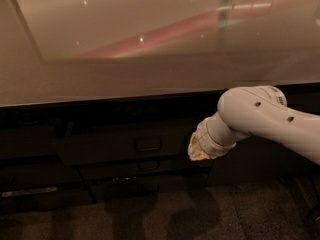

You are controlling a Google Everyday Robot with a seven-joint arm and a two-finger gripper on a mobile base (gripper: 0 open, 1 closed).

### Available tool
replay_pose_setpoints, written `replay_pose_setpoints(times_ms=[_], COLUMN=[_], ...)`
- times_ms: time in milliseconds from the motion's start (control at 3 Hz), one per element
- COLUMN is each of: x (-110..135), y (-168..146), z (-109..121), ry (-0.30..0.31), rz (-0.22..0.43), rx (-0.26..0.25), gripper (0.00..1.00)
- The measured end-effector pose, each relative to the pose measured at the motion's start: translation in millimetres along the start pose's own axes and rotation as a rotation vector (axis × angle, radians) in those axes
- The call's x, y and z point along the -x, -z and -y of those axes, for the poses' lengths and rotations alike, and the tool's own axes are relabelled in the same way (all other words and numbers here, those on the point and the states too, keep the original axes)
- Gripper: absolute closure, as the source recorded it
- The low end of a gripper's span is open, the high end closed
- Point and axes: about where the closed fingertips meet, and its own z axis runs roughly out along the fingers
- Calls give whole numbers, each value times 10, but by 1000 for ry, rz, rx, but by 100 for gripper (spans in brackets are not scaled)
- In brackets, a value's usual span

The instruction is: Open top drawer

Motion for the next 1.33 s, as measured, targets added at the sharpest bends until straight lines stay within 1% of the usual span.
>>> replay_pose_setpoints(times_ms=[333,667,1333], x=[0,0,0], y=[0,0,0], z=[0,0,0], ry=[0,0,0], rz=[0,0,0], rx=[0,0,0], gripper=[100,81,34])
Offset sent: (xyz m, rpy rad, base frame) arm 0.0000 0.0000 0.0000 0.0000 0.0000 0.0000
